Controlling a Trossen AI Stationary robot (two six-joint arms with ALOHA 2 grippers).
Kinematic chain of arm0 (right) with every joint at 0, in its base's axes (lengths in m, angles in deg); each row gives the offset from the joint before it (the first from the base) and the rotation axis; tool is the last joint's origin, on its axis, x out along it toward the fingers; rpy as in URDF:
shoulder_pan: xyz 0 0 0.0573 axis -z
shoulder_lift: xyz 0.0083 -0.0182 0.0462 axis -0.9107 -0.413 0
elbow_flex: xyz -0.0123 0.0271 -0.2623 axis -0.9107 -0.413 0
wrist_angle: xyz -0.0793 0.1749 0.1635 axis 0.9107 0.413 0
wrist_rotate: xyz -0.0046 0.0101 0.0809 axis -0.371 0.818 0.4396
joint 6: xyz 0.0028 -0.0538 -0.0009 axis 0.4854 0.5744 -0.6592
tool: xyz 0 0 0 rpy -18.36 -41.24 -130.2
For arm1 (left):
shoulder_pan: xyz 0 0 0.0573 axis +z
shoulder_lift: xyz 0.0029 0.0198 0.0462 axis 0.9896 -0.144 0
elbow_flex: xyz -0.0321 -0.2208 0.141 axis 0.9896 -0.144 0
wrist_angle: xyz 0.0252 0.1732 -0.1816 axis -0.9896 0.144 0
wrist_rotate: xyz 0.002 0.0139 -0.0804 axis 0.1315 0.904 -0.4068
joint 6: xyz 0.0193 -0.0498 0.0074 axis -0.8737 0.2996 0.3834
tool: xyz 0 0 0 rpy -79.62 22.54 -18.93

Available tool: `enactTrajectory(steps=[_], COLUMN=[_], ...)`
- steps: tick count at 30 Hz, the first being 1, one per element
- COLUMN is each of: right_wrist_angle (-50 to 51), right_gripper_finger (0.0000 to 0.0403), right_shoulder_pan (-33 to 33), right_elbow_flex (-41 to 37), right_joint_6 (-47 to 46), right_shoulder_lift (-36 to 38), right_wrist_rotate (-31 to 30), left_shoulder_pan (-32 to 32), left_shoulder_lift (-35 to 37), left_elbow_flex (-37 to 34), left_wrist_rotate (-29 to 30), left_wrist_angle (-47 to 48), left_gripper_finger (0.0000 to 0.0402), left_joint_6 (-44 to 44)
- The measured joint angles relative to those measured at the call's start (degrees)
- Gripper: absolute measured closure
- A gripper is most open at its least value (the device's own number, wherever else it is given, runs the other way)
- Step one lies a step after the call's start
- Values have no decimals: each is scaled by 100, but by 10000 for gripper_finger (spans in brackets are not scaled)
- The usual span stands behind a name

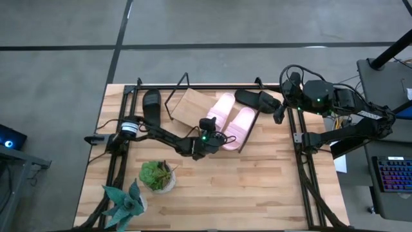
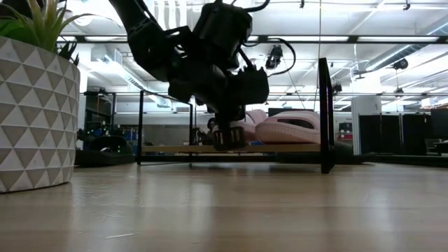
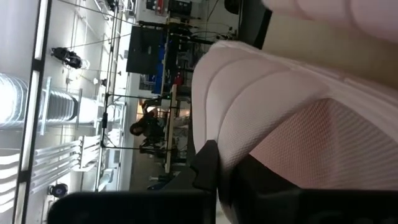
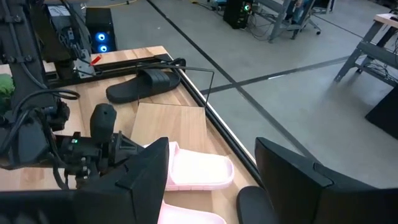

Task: Pick and place slides into the shelf
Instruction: Put the pink slide on the shelf

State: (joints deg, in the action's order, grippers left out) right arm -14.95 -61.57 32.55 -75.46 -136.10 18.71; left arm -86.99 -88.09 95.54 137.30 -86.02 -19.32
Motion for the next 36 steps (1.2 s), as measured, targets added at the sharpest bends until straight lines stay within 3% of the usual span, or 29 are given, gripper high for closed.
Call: enactTrajectory(steps=[7, 21, 25, 36], right_wrist_angle=[2, 6, 7, 102], right_gripper_finger=[174, 174, 174, 174], right_shoulder_pan=[0, 0, 0, 0], right_elbow_flex=[-15, -17, -17, -19], right_joint_6=[10, -5, -3, -5], right_shoulder_lift=[0, 0, 0, 0], right_wrist_rotate=[0, 0, 0, 0], left_shoulder_pan=[-20, -89, -85, -89], left_shoulder_lift=[-121, -152, -134, 177], left_elbow_flex=[55, 32, 32, 98], left_wrist_rotate=[-16, -653, -782, -1180], left_wrist_angle=[-3, 265, 408, 881], left_gripper_finger=[401, 397, 362, 219], left_joint_6=[52, 352, 599, 904])
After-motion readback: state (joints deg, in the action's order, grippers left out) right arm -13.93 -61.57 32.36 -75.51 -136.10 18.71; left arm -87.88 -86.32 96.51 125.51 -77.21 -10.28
